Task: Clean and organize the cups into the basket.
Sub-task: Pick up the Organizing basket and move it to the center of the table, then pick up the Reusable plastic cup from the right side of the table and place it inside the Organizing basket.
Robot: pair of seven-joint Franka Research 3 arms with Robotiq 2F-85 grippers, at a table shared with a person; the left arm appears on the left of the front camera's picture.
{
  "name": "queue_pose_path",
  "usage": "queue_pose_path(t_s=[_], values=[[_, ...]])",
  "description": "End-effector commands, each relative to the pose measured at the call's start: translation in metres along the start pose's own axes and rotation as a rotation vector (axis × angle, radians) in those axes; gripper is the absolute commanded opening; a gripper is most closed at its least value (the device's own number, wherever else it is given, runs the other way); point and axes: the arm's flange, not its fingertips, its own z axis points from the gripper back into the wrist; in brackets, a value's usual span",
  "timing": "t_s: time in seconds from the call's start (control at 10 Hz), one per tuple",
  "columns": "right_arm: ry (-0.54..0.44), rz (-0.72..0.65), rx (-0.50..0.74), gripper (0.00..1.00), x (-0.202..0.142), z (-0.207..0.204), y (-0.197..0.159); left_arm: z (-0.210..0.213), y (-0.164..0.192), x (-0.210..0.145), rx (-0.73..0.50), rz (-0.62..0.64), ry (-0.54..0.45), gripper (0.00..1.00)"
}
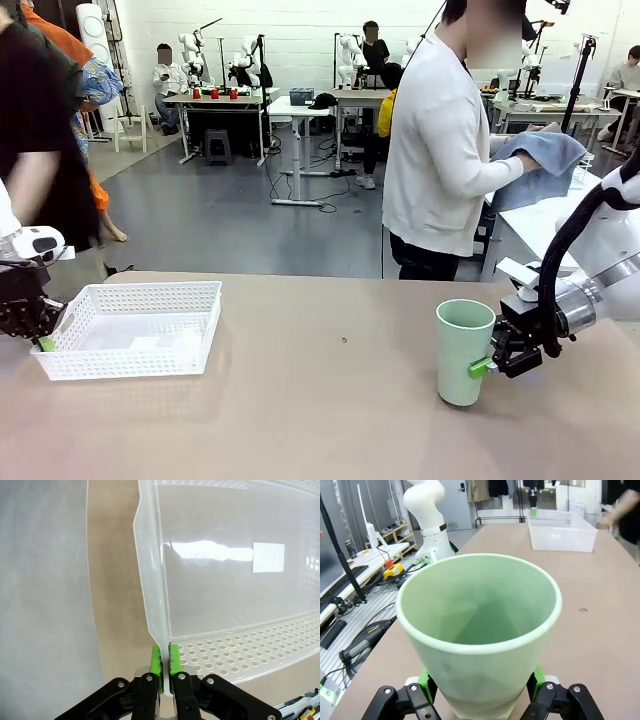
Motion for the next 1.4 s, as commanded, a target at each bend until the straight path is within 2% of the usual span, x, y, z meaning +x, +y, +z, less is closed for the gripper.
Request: queue_pose_path(t_s=[0.0,0.1,0.4,0.6,0.8,1.0,1.1,1.3], values=[[-0.005,0.046,-0.105,0.70,0.037,0.002,0.022,0.003,-0.023,0.002,-0.005,-0.054,0.019,0.04],[0.003,0.051,-0.154,0.70,0.061,0.009,0.033,0.005,-0.042,0.003,-0.036,-0.121,0.024,0.04],[-0.002,0.081,-0.319,0.70,0.149,0.046,0.077,0.005,-0.116,0.008,-0.017,-0.215,0.022,0.04],[-0.007,0.131,-0.408,0.70,0.196,0.066,0.105,-0.003,-0.176,0.010,-0.023,-0.221,0.031,0.04],[-0.021,0.136,-0.471,0.70,0.237,0.082,0.131,-0.018,-0.239,0.009,-0.005,-0.158,0.041,0.04],[0.027,0.074,-0.542,0.70,0.262,0.091,0.139,-0.030,-0.285,0.005,-0.021,-0.104,0.035,0.04],[0.036,0.064,-0.559,0.70,0.269,0.092,0.140,-0.032,-0.303,0.000,-0.014,-0.129,0.029,0.04],[0.031,0.036,-0.540,0.70,0.269,0.088,0.135,-0.030,-0.324,-0.008,-0.018,-0.125,0.014,0.04]])
